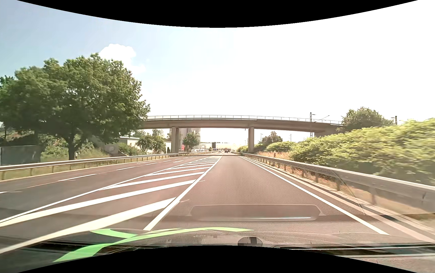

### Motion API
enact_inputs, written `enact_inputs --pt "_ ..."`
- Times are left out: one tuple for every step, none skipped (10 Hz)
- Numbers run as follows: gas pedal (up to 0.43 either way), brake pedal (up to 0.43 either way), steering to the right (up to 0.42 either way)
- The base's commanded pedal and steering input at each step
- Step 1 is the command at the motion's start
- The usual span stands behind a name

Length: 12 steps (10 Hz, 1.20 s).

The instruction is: Follow the waypoints while adhering to traffic rules and regulations

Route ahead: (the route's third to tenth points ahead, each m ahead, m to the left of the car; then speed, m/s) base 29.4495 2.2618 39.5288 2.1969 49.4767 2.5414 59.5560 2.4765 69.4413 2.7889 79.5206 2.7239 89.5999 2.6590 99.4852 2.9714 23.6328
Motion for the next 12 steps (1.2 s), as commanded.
enact_inputs --pt "0.209 0.0 -0.004" --pt "0.189 0.0 -0.004" --pt "0.177 0.0 -0.004" --pt "0.177 0.0 -0.004" --pt "0.177 0.0 -0.004" --pt "0.189 0.0 -0.004" --pt "0.189 0.0 -0.003" --pt "0.189 0.0 -0.003" --pt "0.189 0.0 -0.003" --pt "0.189 0.0 -0.003" --pt "0.189 0.0 -0.002" --pt "0.189 0.0 -0.003"
